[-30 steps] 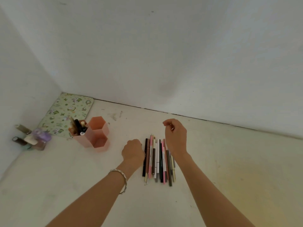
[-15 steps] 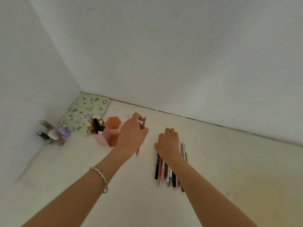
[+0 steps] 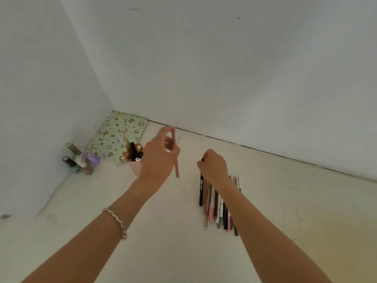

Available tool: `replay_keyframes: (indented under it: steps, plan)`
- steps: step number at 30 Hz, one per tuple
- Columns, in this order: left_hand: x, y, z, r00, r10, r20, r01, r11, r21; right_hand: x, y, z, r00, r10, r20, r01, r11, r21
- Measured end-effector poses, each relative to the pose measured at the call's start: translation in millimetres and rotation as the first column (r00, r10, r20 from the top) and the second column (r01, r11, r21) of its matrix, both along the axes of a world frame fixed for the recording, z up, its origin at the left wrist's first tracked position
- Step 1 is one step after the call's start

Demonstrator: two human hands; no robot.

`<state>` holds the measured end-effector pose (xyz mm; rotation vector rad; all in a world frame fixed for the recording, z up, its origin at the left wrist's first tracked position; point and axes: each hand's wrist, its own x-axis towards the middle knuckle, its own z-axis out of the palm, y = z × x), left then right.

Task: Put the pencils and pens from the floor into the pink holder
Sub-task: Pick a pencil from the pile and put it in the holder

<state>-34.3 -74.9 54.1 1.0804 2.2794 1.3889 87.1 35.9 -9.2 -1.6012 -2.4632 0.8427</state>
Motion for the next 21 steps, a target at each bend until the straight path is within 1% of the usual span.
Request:
replay_keyframes:
  steps: [2, 4, 6, 8, 10, 12, 13, 14, 15, 16, 17, 19, 21]
  plan:
    - [-24.4, -9.1, 20.1, 0.995, 0.102, -0.013, -0.098, 0.980, 0.173, -4.3, 7.9, 25.6, 0.966, -0.122, -0.228, 0.109, 0.992, -0.068]
    - [-54.0, -23.0, 36.1, 0.970, 0.242, -0.032, -0.221, 0.927, 0.304, -11.3, 12.8, 53.1, 0.883, -0.194, -0.428, 0.176, 0.981, -0.082]
    - [-76.4, -37.7, 39.4, 0.942, 0.333, -0.029, -0.300, 0.882, 0.364, -19.7, 12.1, 76.7, 0.759, -0.231, -0.609, 0.213, 0.972, -0.103]
    - [-87.4, -48.4, 30.7, 0.930, 0.364, -0.050, -0.325, 0.880, 0.346, -29.9, 5.0, 94.1, 0.638, -0.232, -0.735, 0.228, 0.968, -0.108]
    - [-89.4, -54.3, 13.0, 0.939, 0.334, -0.082, -0.300, 0.912, 0.281, -41.8, -5.2, 104.5, 0.567, -0.207, -0.797, 0.228, 0.970, -0.090]
    - [-86.5, -57.4, -8.4, 0.958, 0.256, -0.129, -0.231, 0.956, 0.179, -52.3, -16.1, 108.0, 0.532, -0.171, -0.830, 0.212, 0.975, -0.064]
    - [-85.2, -60.4, -18.7, 0.961, 0.214, -0.178, -0.196, 0.974, 0.112, -57.8, -22.0, 107.7, 0.524, -0.151, -0.838, 0.198, 0.979, -0.053]
    - [-82.6, -62.5, -26.2, 0.946, 0.181, -0.270, -0.177, 0.983, 0.040, -61.2, -27.2, 106.6, 0.520, -0.131, -0.844, 0.182, 0.982, -0.041]
    - [-81.0, -66.2, -32.0, 0.909, 0.167, -0.382, -0.189, 0.982, -0.019, -65.1, -32.8, 104.8, 0.526, -0.103, -0.844, 0.160, 0.987, -0.021]
    - [-81.5, -70.1, -35.2, 0.866, 0.179, -0.466, -0.218, 0.975, -0.031, -68.5, -38.3, 102.7, 0.535, -0.068, -0.842, 0.134, 0.991, 0.005]
    - [-83.5, -74.6, -34.9, 0.839, 0.214, -0.501, -0.248, 0.969, -0.001, -71.6, -43.6, 100.4, 0.544, -0.027, -0.839, 0.105, 0.994, 0.036]
    - [-91.9, -85.1, -26.9, 0.836, 0.305, -0.457, -0.294, 0.951, 0.097, -79.5, -54.8, 95.6, 0.560, 0.063, -0.826, 0.046, 0.993, 0.107]
    - [-100.8, -92.7, -16.3, 0.876, 0.351, -0.331, -0.319, 0.936, 0.147, -87.4, -64.6, 90.1, 0.583, 0.135, -0.801, 0.000, 0.986, 0.166]
